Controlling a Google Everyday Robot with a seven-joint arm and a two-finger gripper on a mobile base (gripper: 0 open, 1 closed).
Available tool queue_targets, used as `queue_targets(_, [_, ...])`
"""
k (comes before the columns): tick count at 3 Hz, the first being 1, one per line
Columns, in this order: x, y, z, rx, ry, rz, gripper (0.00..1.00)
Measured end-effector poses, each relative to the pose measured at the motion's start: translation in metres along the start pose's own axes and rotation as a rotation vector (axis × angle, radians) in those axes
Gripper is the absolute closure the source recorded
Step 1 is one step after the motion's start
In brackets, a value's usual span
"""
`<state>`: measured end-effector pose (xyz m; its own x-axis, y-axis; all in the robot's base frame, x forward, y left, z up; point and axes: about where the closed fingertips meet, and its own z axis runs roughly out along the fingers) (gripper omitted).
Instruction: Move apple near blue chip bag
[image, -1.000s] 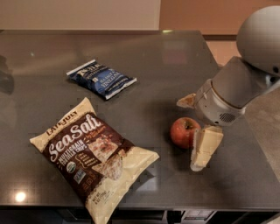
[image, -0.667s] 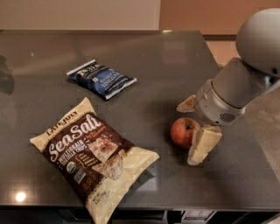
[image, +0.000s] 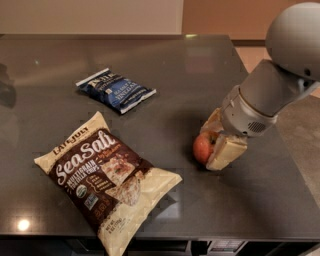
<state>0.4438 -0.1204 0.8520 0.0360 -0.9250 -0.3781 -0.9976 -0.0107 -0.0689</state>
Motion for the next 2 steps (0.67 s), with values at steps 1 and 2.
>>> queue_targets(1, [-0.012, -0.022, -0.007, 0.008, 0.008, -0.003, 0.81])
queue_targets(2, [-0.032, -0.053, -0.009, 0.018, -0.01, -0.01, 1.0])
